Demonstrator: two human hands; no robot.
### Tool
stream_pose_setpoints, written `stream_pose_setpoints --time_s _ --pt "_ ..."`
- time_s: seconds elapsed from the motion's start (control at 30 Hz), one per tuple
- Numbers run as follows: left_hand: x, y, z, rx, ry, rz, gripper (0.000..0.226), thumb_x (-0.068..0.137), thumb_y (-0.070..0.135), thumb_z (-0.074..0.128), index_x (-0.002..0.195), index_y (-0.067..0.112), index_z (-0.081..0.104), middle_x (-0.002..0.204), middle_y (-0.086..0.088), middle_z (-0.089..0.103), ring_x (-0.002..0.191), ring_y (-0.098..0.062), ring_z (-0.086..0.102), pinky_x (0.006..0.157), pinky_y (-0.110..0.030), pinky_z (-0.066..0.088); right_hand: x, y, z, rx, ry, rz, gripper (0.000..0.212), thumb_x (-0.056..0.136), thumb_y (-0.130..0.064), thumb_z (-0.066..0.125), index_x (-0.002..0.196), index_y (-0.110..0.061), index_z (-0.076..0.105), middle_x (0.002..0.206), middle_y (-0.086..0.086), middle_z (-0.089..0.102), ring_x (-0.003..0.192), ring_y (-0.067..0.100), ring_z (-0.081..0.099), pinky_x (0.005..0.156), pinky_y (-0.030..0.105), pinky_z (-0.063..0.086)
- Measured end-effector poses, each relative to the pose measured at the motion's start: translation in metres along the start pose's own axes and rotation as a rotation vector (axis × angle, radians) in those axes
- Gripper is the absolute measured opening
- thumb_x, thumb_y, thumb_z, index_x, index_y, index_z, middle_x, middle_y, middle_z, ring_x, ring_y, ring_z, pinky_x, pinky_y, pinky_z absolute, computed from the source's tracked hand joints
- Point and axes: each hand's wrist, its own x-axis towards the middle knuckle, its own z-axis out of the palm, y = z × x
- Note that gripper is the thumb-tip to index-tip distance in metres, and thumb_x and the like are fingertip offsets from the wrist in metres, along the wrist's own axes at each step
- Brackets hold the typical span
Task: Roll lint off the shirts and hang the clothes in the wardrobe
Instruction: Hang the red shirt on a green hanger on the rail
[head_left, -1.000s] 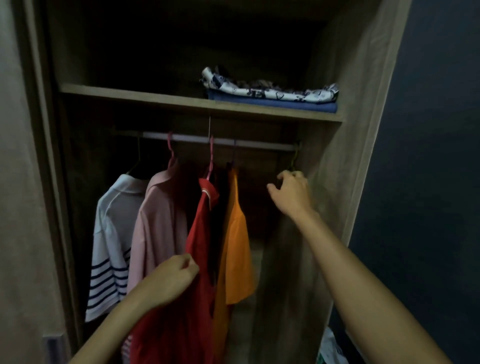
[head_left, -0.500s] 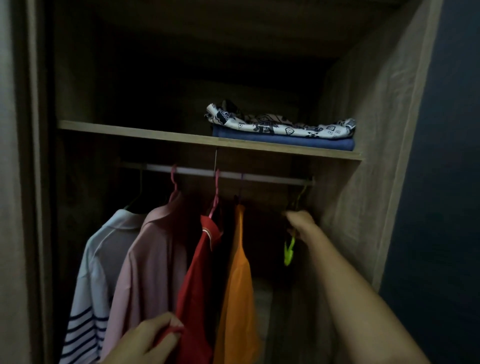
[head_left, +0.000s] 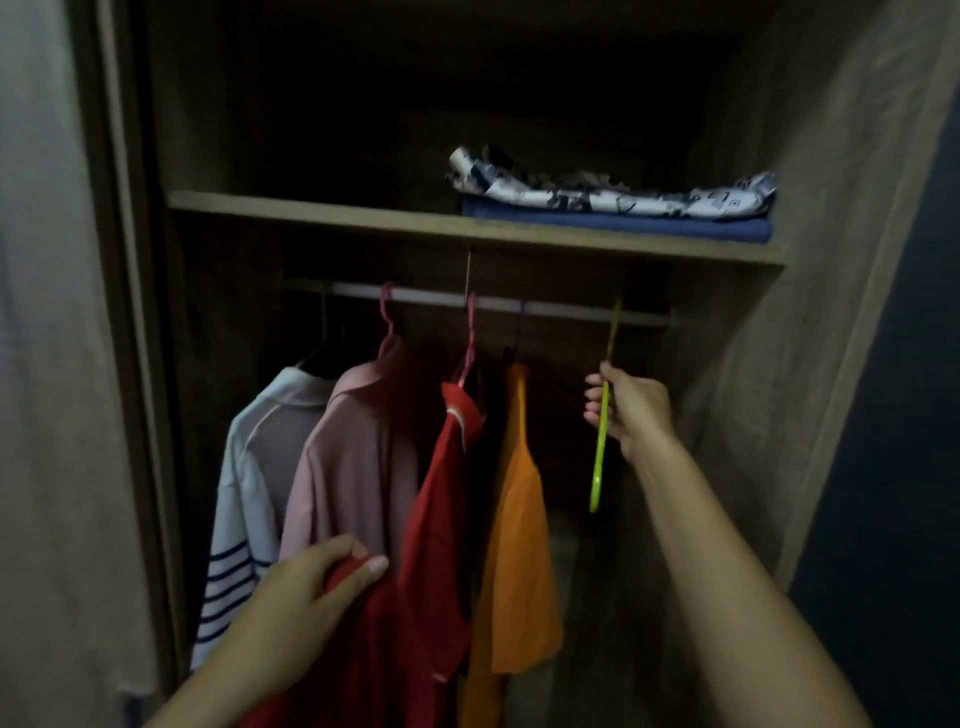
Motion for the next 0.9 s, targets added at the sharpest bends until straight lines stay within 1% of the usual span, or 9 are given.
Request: stream_pose_setpoints --time_s 0.1,0.2,0.3,0.37,0.47,0.53,0.67,0.8,0.9 --pt "0.003 -0.001 -0.001 0.042 -0.014 0.062 0.021 0.088 0.040 0.059 0.074 0.024 0.061 0.066 0.004 0.062 0.065 -0.008 0.059 0.067 -0.024 0.044 -0.034 0.018 -0.010 -0.227 -0.074 -0.118 0.027 0.084 -0.031 0.066 0.071 -0.010 0.075 0.051 -0.005 0.058 0.049 0.011 0.050 0.050 0.025 0.041" --pt "0.010 -0.013 0.001 0.066 -0.013 0.067 0.026 0.089 0.037 0.059 0.073 0.017 0.059 0.062 0.001 0.059 0.059 -0.006 0.053 0.068 -0.032 0.045 -0.076 0.033 -0.013 -0.200 -0.074 -0.127 0.026 0.074 -0.033 0.067 0.059 -0.013 0.075 0.060 -0.003 0.068 0.069 0.017 0.061 0.070 0.033 0.047" --pt "0.011 -0.017 0.004 0.056 0.008 0.026 0.032 0.090 0.037 0.060 0.071 0.010 0.059 0.055 0.001 0.050 0.055 -0.008 0.046 0.064 -0.033 0.042 -0.110 0.052 -0.015 -0.085 -0.133 -0.017 0.029 0.073 -0.035 0.062 0.050 -0.018 0.064 0.048 -0.006 0.053 0.050 0.013 0.046 0.052 0.028 0.035" --pt "0.008 -0.019 0.008 0.020 0.038 0.005 0.032 0.090 0.036 0.060 0.067 0.013 0.057 0.051 0.004 0.046 0.051 -0.006 0.042 0.059 -0.030 0.038 -0.130 0.062 -0.018 0.044 -0.192 0.056 0.027 0.084 -0.030 0.056 0.058 -0.020 0.058 0.046 -0.006 0.053 0.046 0.011 0.044 0.046 0.023 0.031" --pt "0.005 -0.020 0.010 0.001 0.081 -0.021 0.034 0.090 0.038 0.060 0.072 0.009 0.062 0.056 0.003 0.051 0.053 -0.008 0.045 0.059 -0.029 0.038 -0.159 0.065 -0.018 0.180 -0.252 0.213 0.029 0.094 -0.021 0.046 0.065 -0.015 0.049 0.054 0.001 0.063 0.031 0.006 0.039 0.034 0.013 0.027" --pt "0.002 -0.020 0.013 -0.016 0.081 -0.023 0.032 0.089 0.039 0.061 0.077 0.009 0.065 0.058 0.000 0.055 0.053 -0.009 0.047 0.058 -0.029 0.039 -0.174 0.067 -0.016 0.283 -0.267 0.293 0.025 0.094 -0.022 0.048 0.070 -0.015 0.051 0.064 0.005 0.061 0.032 0.005 0.040 0.029 0.012 0.028" --pt "-0.002 -0.016 0.018 -0.035 0.082 -0.012 0.030 0.089 0.036 0.061 0.076 0.010 0.066 0.056 0.003 0.053 0.045 0.000 0.043 0.049 -0.015 0.033 -0.203 0.061 -0.010 0.442 -0.235 0.375 0.020 0.094 -0.027 0.058 0.080 -0.013 0.060 0.058 0.002 0.060 0.042 0.006 0.050 0.033 0.015 0.041" --pt "-0.005 -0.014 0.019 -0.011 0.065 -0.007 0.029 0.090 0.038 0.060 0.076 0.013 0.066 0.064 -0.007 0.063 0.056 -0.007 0.052 0.055 -0.020 0.038 -0.230 0.048 -0.007 0.515 -0.314 0.446 0.024 0.088 -0.028 0.065 0.076 -0.009 0.060 0.066 0.005 0.056 0.037 0.004 0.051 0.038 0.017 0.050" --pt "-0.008 -0.015 0.020 -0.015 0.045 -0.001 0.028 0.089 0.040 0.061 0.069 0.020 0.062 0.065 -0.004 0.064 0.061 -0.011 0.056 0.064 -0.030 0.044 -0.246 0.043 -0.005 0.561 -0.361 0.468 0.024 0.083 -0.030 0.068 0.080 -0.008 0.061 0.070 0.005 0.057 0.039 0.004 0.053 0.041 0.019 0.053"
